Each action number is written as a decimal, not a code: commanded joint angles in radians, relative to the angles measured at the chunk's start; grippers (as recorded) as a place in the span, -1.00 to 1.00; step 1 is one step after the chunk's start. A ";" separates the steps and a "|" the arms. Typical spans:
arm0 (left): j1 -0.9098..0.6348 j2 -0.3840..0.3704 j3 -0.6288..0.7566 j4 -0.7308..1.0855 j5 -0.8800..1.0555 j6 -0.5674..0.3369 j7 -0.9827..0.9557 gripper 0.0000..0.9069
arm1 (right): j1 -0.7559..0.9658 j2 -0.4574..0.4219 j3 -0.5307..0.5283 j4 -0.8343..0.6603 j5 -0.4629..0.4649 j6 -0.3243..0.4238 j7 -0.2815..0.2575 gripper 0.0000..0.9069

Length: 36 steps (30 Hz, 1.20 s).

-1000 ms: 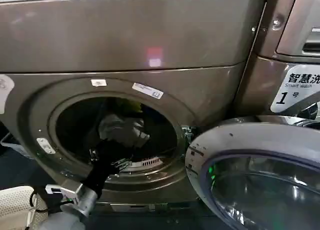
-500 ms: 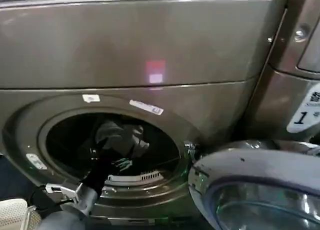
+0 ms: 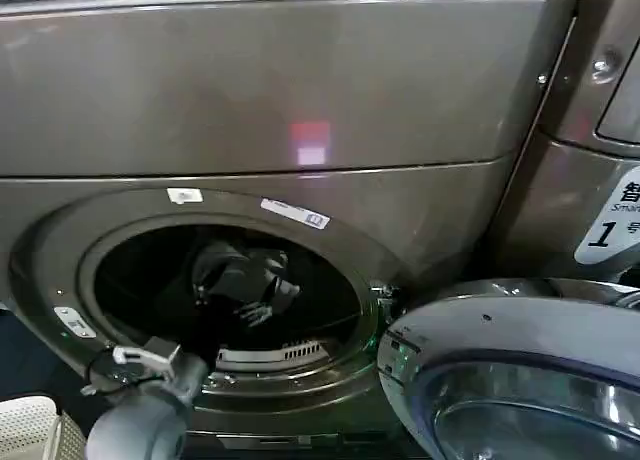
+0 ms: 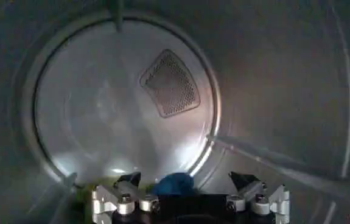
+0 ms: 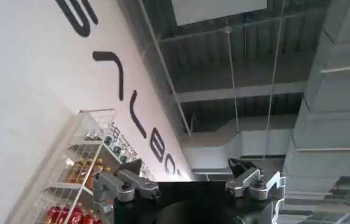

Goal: Grasp the clothes from the dryer.

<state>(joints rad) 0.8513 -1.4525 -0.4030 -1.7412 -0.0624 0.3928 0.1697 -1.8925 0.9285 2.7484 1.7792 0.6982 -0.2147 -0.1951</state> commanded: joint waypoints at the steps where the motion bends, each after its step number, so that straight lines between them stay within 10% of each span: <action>1: -0.294 -0.039 0.016 0.387 0.016 -0.052 -0.033 1.00 | 0.001 -0.001 0.002 -0.002 -0.001 0.005 -0.003 1.00; 24: -0.691 -0.086 0.051 0.983 0.099 -0.168 0.012 1.00 | 0.030 -0.008 -0.009 -0.023 -0.006 0.027 -0.028 1.00; 36: -0.853 -0.015 0.330 1.200 0.437 -0.168 0.542 1.00 | 0.042 -0.008 -0.019 -0.037 -0.017 0.037 -0.038 1.00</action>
<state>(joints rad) 0.1576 -1.4994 -0.2631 -0.7813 0.1147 0.2682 0.3438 -1.8518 0.9204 2.7293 1.7456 0.6830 -0.1782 -0.2322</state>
